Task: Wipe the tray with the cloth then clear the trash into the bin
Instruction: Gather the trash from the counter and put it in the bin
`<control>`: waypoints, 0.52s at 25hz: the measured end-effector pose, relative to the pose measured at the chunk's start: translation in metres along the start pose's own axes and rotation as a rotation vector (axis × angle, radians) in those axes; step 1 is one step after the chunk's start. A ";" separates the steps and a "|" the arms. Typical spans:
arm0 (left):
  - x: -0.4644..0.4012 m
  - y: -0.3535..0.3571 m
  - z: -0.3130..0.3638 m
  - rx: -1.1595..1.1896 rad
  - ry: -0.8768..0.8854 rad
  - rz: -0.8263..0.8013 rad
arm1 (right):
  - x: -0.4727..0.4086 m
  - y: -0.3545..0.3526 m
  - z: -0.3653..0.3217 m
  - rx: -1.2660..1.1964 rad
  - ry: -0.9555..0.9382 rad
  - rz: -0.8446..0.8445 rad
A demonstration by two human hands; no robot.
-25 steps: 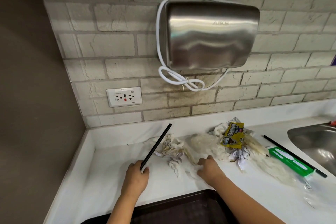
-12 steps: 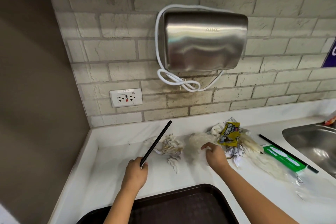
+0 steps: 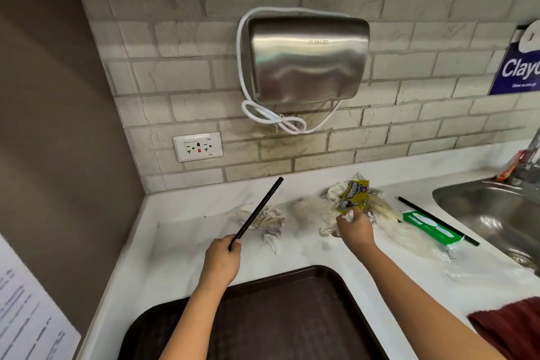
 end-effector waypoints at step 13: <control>0.129 0.016 0.060 0.298 0.010 -0.046 | 0.078 -0.110 0.000 -0.065 -0.110 -0.212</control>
Point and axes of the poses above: each hand's wrist, its own x-axis away from the middle knuckle, its own y-axis out of the palm, z = x × y, the point moved 9 cm from there along -x, towards the middle knuckle, and after that the axes turned 10 degrees about z, right-handed, at the moved point
